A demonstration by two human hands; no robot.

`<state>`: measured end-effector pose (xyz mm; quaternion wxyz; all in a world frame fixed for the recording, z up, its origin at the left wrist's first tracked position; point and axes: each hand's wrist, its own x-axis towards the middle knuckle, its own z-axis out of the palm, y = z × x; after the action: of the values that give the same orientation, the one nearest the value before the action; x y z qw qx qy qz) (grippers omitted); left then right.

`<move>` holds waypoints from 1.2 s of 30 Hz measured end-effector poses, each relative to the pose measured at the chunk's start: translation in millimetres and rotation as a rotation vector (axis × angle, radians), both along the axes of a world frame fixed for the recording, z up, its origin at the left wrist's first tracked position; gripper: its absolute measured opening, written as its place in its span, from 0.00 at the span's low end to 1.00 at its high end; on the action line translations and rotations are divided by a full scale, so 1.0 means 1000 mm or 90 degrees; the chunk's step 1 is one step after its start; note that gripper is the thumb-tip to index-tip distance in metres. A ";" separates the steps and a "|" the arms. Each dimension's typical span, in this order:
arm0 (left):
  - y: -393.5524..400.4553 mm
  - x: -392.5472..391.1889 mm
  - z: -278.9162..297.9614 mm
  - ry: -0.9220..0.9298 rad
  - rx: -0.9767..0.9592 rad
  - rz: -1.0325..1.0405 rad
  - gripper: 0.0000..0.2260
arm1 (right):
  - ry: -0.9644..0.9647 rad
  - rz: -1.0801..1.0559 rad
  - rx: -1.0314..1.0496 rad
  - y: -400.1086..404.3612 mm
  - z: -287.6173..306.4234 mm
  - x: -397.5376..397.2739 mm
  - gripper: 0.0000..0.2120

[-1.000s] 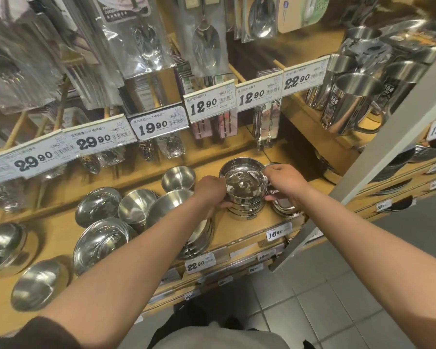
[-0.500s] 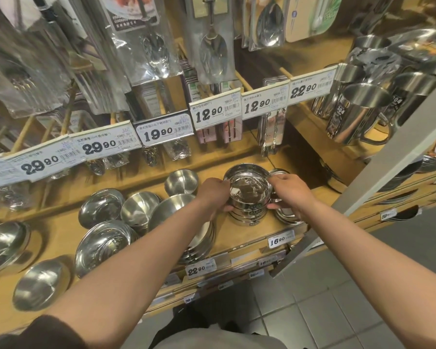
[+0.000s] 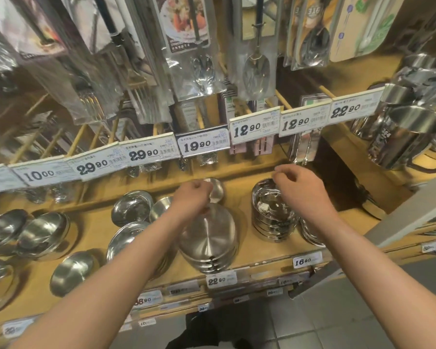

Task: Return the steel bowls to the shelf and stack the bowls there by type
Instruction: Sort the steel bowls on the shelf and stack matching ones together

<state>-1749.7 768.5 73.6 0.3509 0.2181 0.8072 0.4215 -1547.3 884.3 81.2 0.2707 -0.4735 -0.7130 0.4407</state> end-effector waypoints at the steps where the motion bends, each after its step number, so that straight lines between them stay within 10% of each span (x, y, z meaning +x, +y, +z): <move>1: -0.010 -0.011 0.004 0.007 0.001 0.022 0.10 | 0.008 0.054 -0.031 -0.007 0.002 -0.015 0.08; 20: -0.138 -0.148 -0.033 0.036 0.004 0.221 0.08 | -0.264 0.124 -0.140 0.014 -0.086 -0.180 0.18; 28: -0.100 -0.176 -0.058 0.009 -0.050 0.117 0.03 | -0.419 0.111 -0.178 0.027 -0.125 -0.203 0.14; 36: -0.060 -0.184 -0.084 0.122 -0.205 -0.089 0.05 | -0.265 0.054 -0.196 0.032 -0.130 -0.192 0.05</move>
<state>-1933.7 708.6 -10.8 0.3310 0.2537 0.8769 0.2388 -1739.2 916.3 -48.6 0.0237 -0.5592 -0.6971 0.4480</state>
